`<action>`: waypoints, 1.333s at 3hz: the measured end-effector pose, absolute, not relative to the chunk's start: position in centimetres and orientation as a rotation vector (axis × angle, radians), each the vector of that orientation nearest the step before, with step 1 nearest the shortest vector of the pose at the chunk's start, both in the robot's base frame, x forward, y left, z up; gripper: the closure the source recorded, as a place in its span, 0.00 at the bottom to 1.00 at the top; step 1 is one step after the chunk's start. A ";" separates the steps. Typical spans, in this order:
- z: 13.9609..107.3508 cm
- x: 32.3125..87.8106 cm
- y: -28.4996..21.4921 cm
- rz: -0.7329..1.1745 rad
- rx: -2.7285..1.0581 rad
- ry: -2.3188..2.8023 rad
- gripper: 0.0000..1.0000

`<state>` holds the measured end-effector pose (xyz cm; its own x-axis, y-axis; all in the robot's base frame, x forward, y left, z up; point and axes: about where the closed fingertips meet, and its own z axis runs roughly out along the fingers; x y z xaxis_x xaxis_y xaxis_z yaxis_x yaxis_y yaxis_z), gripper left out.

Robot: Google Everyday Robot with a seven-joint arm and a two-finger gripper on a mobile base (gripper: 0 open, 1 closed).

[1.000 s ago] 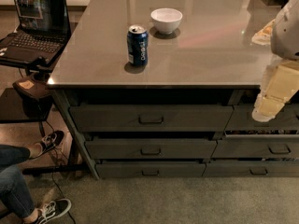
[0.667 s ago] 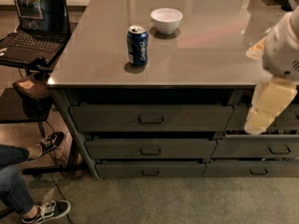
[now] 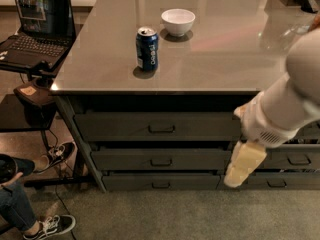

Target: Open middle drawer

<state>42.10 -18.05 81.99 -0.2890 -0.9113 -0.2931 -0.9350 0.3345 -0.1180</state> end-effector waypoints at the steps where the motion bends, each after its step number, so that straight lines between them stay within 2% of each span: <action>1: 74.3 42.6 -17.1 0.238 -1.620 2.336 0.00; 2: 74.3 42.6 -17.1 0.239 -1.620 2.336 0.00; 3: 71.6 42.3 -16.1 0.370 -1.555 2.312 0.00; 4: 66.8 42.6 -13.2 0.643 -1.423 2.206 0.00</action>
Offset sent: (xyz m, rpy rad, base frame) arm 0.0027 0.0083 -0.0574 0.0460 0.0556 -0.0126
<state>42.61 -13.24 66.79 -0.3770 -0.7179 -0.5853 -0.9199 0.3640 0.1461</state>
